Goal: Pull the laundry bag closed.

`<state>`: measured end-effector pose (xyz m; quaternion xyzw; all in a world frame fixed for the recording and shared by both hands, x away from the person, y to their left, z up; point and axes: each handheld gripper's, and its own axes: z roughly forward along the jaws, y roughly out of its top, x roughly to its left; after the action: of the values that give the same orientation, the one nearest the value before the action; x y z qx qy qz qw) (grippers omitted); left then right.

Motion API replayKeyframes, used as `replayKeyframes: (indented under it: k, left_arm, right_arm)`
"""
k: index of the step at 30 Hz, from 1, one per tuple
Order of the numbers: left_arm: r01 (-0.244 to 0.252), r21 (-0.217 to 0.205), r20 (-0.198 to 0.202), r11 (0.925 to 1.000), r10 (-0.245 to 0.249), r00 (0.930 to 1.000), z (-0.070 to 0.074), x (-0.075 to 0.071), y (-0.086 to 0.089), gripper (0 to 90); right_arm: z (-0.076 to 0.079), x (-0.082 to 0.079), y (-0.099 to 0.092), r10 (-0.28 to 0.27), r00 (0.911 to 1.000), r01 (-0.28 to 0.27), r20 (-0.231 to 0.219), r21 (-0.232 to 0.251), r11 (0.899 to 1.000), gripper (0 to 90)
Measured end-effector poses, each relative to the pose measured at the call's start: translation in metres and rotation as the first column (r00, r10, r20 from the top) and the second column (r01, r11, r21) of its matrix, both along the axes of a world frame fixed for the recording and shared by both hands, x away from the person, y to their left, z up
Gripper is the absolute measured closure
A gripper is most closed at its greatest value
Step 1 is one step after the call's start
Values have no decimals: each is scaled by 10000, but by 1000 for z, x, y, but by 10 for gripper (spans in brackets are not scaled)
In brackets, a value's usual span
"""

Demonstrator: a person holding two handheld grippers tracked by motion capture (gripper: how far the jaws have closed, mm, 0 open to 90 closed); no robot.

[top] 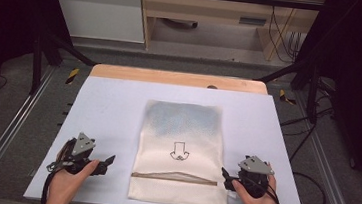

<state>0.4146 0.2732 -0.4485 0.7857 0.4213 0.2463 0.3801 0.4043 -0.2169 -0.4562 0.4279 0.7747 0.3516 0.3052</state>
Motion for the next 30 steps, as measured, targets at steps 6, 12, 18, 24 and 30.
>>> replayKeyframes:
  k: [6,12,18,24,30]
  left_arm:
    - [158,-148,275,9998,-154,9995,5,-7,2,66]
    - [257,-78,319,9996,-255,9992,3,-11,0,55]
    - [275,56,461,9996,-277,9986,1,-29,10,44]
    - [232,-24,468,9997,-231,9986,0,-31,16,41]
    - [135,116,245,9998,-138,9996,-2,-29,19,48]
  right_arm:
    - [2,-3,7,200,9998,-198,83,-182,9996,116]
    - [7,-4,14,533,9986,-533,4,-264,9982,153]
    - [28,-8,44,1787,9837,-1796,-211,-574,9821,255]
    - [47,-11,89,3225,9443,-3276,-652,-948,9401,294]
    - [55,-9,120,4246,8950,-4387,-1366,-980,8933,239]
